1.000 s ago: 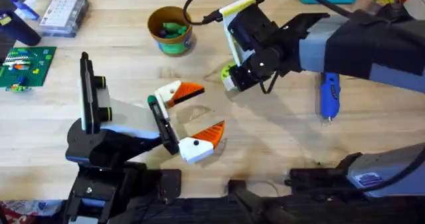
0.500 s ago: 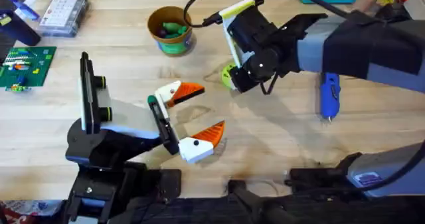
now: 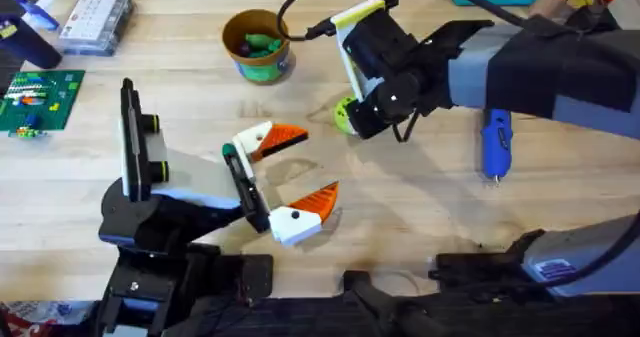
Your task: Pick up the gripper from the table and insert it into the empty holder that is missing its gripper. Then pick up a screw, insert it into the mounting hole, and use the screwdriver to tighten it. Finally, clean up the table by picking up the vegetable and placing it into the bucket.
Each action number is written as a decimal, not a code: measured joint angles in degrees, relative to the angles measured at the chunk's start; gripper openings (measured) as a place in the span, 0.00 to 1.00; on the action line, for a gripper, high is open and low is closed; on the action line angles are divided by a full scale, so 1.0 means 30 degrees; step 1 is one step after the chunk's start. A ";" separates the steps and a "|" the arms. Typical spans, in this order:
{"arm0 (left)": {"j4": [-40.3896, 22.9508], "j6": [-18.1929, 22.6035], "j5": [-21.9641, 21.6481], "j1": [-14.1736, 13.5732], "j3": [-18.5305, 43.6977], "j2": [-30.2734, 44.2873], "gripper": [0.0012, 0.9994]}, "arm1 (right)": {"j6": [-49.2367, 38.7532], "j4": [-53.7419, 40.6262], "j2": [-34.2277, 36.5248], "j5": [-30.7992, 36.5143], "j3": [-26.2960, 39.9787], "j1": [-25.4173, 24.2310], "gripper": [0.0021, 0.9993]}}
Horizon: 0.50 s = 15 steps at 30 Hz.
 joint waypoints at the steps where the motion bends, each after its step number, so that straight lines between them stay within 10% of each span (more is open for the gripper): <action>1: 0.0000 0.0000 -0.0002 0.0000 0.0000 0.0000 0.99 | -0.0003 0.0000 0.0000 0.0004 0.0000 0.0000 0.00; 15: -0.0007 0.0000 0.0000 0.0000 0.0000 0.0000 0.99 | -0.0756 -0.4429 -0.0684 -0.0074 0.2716 -0.0301 0.00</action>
